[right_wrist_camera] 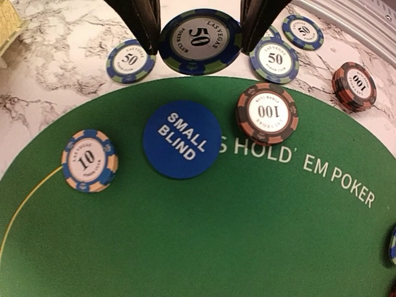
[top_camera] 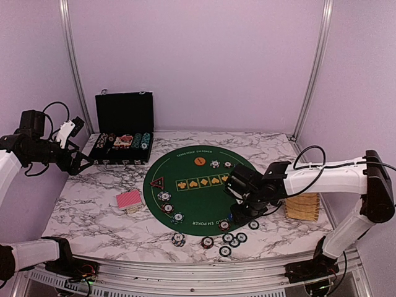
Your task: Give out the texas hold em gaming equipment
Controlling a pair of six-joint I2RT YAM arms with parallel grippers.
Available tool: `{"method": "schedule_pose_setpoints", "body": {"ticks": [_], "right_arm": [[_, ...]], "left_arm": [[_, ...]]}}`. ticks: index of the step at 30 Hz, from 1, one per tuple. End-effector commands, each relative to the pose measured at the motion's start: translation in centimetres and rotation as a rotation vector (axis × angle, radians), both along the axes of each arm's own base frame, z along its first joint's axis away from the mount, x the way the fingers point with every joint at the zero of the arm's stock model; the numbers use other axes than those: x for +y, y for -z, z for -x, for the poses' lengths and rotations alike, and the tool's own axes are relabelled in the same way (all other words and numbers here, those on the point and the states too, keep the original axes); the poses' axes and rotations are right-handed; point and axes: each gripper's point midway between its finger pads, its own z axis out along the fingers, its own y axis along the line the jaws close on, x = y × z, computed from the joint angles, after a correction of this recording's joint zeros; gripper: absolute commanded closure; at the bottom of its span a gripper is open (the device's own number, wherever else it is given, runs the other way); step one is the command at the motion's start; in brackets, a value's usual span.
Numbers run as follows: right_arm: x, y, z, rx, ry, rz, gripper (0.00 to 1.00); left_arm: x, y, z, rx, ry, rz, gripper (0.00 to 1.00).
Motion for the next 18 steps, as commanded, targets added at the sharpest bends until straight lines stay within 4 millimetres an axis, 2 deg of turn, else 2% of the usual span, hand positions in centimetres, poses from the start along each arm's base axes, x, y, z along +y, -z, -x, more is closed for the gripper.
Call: {"method": "schedule_pose_setpoints", "body": {"ticks": [1, 6, 11, 18], "right_arm": [[-1.5, -2.4, -2.3, -0.073, 0.033, 0.014, 0.66], [-3.5, -3.5, -5.1, -0.122, 0.11, 0.005, 0.66], [-5.7, -3.8, -8.4, -0.157, 0.193, -0.012, 0.66], [-7.6, -1.7, -11.0, -0.14, 0.231, 0.004, 0.66]], "left_arm": [[-0.1, 0.2, 0.7, 0.013, 0.0, 0.006, 0.01], [-0.1, 0.2, 0.8, 0.013, 0.002, 0.009, 0.01], [-0.1, 0.1, 0.7, 0.012, 0.002, 0.012, 0.01], [-0.1, 0.0, 0.8, 0.008, 0.001, 0.01, 0.01]]}}
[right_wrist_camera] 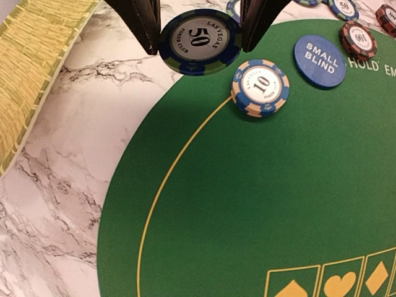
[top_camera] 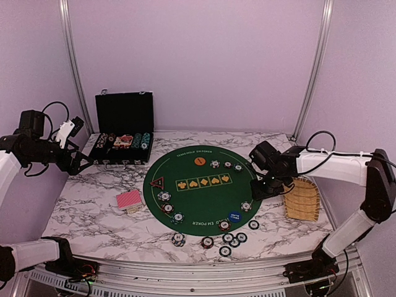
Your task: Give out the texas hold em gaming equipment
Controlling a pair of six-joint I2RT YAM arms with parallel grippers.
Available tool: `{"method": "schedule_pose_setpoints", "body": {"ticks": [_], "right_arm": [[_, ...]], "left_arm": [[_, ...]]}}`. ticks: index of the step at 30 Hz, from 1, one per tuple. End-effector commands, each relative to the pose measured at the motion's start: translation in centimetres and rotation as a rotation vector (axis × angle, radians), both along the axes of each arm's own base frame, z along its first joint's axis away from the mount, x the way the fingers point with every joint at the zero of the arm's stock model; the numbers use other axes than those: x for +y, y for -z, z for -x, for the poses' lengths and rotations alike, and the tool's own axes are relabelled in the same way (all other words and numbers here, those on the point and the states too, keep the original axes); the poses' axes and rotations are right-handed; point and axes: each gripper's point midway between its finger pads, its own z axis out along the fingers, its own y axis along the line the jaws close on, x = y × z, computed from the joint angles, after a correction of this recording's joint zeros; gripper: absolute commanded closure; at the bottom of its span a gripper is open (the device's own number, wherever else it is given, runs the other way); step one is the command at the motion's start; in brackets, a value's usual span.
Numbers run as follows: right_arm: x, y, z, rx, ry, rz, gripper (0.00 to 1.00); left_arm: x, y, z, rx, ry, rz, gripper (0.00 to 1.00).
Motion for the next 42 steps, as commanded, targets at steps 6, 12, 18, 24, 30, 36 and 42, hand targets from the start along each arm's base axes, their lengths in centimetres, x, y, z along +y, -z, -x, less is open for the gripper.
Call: {"method": "schedule_pose_setpoints", "body": {"ticks": [6, 12, 18, 24, 30, 36, 42], "right_arm": [[-0.1, 1.7, -3.4, -0.018, 0.002, -0.012, 0.65], [0.3, 3.3, -3.9, 0.007, -0.004, -0.015, 0.65], [-0.2, 4.3, -4.2, 0.022, 0.002, 0.009, 0.53], [-0.4, 3.5, -4.3, 0.015, 0.007, 0.006, 0.43], [-0.6, 0.1, -2.7, -0.026, 0.021, -0.048, 0.37], [-0.5, -1.1, 2.5, -0.005, -0.006, -0.09, 0.3], [1.4, -0.4, 7.0, 0.07, -0.093, -0.11, 0.26]], "left_arm": [[-0.2, 0.3, 0.7, 0.02, 0.004, 0.014, 0.01], [-0.2, 0.2, 0.6, 0.019, 0.006, 0.011, 0.01], [-0.1, 0.2, 0.6, 0.018, 0.004, 0.006, 0.01], [-0.1, 0.2, 0.7, 0.019, 0.006, 0.008, 0.01], [-0.1, 0.1, 0.6, 0.015, 0.007, 0.007, 0.01], [-0.3, 0.1, 0.5, 0.019, 0.014, 0.016, 0.01], [-0.3, -0.1, 0.4, 0.018, 0.014, 0.019, 0.01]]}}
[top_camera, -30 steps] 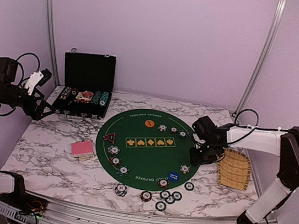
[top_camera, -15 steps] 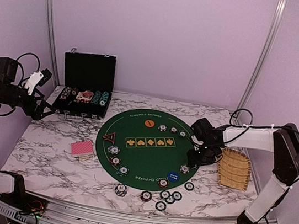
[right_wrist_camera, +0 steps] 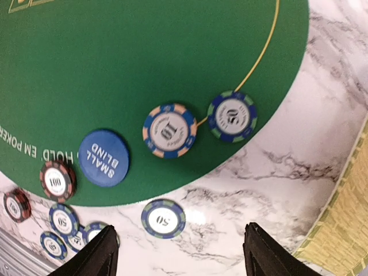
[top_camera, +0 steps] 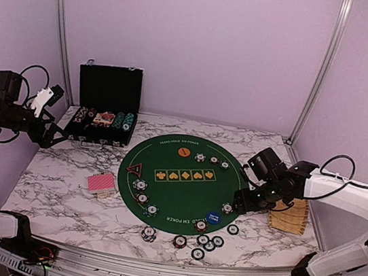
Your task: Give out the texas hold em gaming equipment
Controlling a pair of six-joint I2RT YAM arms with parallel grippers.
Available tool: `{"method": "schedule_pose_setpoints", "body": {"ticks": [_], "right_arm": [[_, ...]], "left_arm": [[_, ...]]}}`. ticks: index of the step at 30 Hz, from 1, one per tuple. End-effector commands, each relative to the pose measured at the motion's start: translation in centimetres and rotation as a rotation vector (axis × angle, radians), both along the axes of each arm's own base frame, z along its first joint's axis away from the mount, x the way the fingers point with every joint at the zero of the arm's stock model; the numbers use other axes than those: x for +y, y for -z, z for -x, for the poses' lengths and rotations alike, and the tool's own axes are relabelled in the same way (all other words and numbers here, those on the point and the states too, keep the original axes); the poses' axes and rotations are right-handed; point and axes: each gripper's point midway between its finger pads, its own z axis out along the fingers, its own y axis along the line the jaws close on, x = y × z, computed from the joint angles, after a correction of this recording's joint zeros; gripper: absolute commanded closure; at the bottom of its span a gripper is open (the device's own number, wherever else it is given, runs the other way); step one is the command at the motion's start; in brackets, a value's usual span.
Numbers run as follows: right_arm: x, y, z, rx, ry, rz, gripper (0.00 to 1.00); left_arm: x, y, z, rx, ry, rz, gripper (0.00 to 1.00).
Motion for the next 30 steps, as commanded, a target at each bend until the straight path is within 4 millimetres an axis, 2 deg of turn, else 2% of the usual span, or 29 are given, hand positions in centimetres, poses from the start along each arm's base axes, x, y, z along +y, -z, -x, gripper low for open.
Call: {"method": "schedule_pose_setpoints", "body": {"ticks": [1, 7, 13, 23, 30], "right_arm": [[1.0, 1.1, 3.4, 0.102, -0.042, 0.007, 0.26], [1.9, 3.0, 4.2, 0.144, -0.063, 0.016, 0.26], [2.2, 5.3, 4.6, 0.18, -0.061, 0.042, 0.32], [2.3, 6.8, 4.8, 0.198, -0.059, 0.054, 0.34], [2.0, 7.4, 4.6, 0.195, -0.048, 0.075, 0.39]], "left_arm": [[-0.3, -0.1, 0.4, 0.017, 0.013, 0.02, 0.01], [-0.3, -0.2, 0.4, 0.016, 0.012, 0.021, 0.01], [-0.3, -0.1, 0.4, 0.019, 0.012, 0.021, 0.01], [-0.3, 0.0, 0.5, 0.022, 0.014, 0.019, 0.01], [-0.2, 0.2, 0.5, 0.022, 0.013, 0.012, 0.01]]}}
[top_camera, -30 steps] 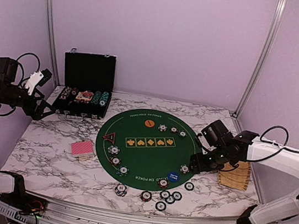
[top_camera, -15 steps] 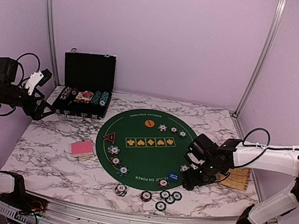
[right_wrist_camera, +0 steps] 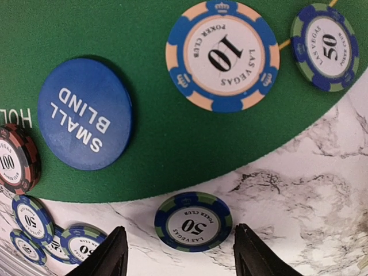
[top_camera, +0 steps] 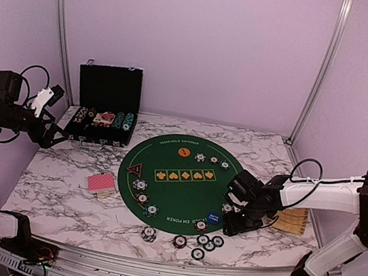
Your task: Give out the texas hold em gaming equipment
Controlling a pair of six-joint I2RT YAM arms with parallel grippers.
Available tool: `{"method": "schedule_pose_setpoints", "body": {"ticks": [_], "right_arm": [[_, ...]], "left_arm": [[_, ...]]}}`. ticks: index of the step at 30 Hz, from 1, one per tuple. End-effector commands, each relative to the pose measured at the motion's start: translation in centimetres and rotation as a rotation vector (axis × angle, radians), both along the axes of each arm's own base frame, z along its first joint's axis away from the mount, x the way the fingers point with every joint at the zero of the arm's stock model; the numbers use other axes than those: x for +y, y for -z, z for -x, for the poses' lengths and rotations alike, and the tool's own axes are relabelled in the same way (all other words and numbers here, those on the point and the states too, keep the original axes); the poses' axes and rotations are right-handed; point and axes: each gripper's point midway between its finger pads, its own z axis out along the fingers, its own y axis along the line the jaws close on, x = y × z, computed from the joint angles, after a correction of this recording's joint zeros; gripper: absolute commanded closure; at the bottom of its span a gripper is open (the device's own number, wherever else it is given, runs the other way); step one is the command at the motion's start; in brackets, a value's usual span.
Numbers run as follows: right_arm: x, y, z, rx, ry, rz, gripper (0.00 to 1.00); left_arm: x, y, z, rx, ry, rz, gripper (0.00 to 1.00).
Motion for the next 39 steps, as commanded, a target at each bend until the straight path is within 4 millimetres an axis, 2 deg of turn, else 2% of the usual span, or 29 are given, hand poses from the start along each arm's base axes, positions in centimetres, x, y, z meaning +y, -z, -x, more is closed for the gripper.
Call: {"method": "schedule_pose_setpoints", "body": {"ticks": [1, 11, 15, 18, 21, 26, 28, 32, 39], "right_arm": [[0.3, 0.2, -0.4, -0.019, 0.008, 0.003, 0.4], [0.3, 0.5, -0.6, -0.026, 0.01, 0.013, 0.5], [0.3, 0.6, -0.6, -0.023, 0.008, 0.017, 0.57], [0.2, 0.2, -0.7, -0.03, 0.008, 0.021, 0.63], [0.2, -1.2, -1.1, -0.054, 0.01, 0.021, 0.64], [0.8, -4.6, -2.3, -0.111, 0.009, -0.002, 0.64], [0.9, -5.2, -2.6, -0.122, 0.01, 0.0, 0.61], [0.9, -3.9, -2.2, -0.096, 0.003, 0.008, 0.46], [0.7, -1.7, -1.5, -0.053, -0.007, 0.023, 0.39]], "left_arm": [[-0.1, 0.2, 0.5, 0.019, 0.009, 0.006, 0.01], [-0.1, 0.3, 0.5, 0.02, 0.012, 0.004, 0.01], [-0.1, 0.3, 0.5, 0.019, 0.01, 0.0, 0.01], [-0.1, 0.2, 0.5, 0.017, 0.012, 0.0, 0.01], [-0.2, 0.3, 0.5, 0.019, 0.013, 0.002, 0.01], [-0.1, 0.5, 0.6, 0.023, 0.015, 0.001, 0.01], [-0.2, 0.6, 0.7, 0.026, 0.018, 0.003, 0.01], [-0.2, 0.6, 0.7, 0.025, 0.018, 0.006, 0.01], [-0.2, 0.8, 0.8, 0.032, 0.019, -0.002, 0.01]]}}
